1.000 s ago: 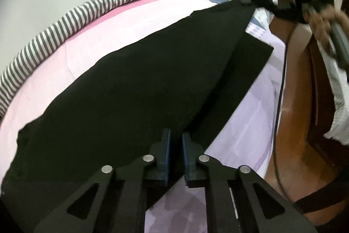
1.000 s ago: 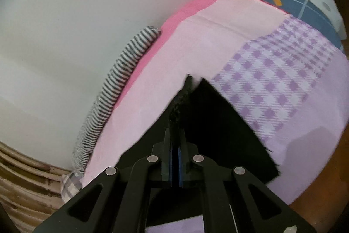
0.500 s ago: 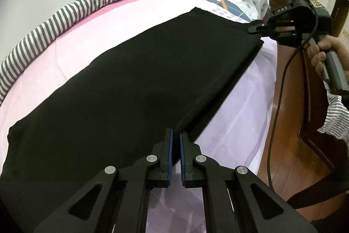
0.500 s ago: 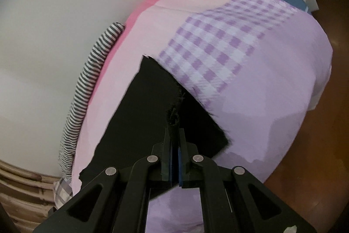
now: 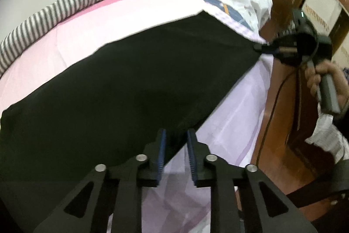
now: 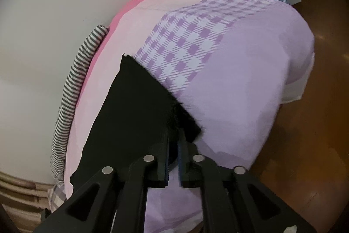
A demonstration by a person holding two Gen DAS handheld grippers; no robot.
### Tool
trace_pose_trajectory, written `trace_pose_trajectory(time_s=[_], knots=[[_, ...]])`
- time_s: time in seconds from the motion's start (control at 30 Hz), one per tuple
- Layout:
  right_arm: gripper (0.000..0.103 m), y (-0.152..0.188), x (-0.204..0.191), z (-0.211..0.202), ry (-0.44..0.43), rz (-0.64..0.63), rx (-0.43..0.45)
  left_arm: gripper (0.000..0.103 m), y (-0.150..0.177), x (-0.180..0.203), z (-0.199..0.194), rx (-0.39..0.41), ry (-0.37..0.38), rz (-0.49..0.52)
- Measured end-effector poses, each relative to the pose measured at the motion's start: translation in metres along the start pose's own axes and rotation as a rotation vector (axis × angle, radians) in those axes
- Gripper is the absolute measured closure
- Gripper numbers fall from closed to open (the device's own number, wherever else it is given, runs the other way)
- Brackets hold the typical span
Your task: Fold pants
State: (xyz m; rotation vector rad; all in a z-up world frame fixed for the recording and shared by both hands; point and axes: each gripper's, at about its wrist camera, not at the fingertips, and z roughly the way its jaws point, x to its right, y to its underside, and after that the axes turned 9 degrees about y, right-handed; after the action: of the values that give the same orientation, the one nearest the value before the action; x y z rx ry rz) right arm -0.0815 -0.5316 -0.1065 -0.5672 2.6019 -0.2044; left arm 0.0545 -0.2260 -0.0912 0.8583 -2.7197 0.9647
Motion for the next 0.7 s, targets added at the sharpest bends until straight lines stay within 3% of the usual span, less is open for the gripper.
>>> trace_pose_trajectory(time_s=[0.1,0.2,0.3,0.47,0.7], knots=[[0.081,-0.001,0.004,-0.012,0.061,-0.01,0.023,0.07,-0.001,-0.009,-0.019,0.057,-0.004,-0.035],[0.081,-0.004,0.001,-0.026,0.065,-0.017,0.047,0.063,0.001,-0.03,-0.045,0.137,-0.051,-0.105],[0.08,-0.009,-0.029,-0.041,0.039,-0.086,0.085,0.062,0.007,-0.064,-0.075,0.201,-0.117,-0.201],[0.073,0.003,-0.127,-0.028,-0.063,-0.332,0.029,0.062,0.038,-0.128,-0.136,0.299,-0.312,-0.366],[0.069,0.076,-0.302,0.035,-0.212,-0.753,-0.171,0.062,0.09,-0.188,-0.194,0.333,-0.577,-0.501]])
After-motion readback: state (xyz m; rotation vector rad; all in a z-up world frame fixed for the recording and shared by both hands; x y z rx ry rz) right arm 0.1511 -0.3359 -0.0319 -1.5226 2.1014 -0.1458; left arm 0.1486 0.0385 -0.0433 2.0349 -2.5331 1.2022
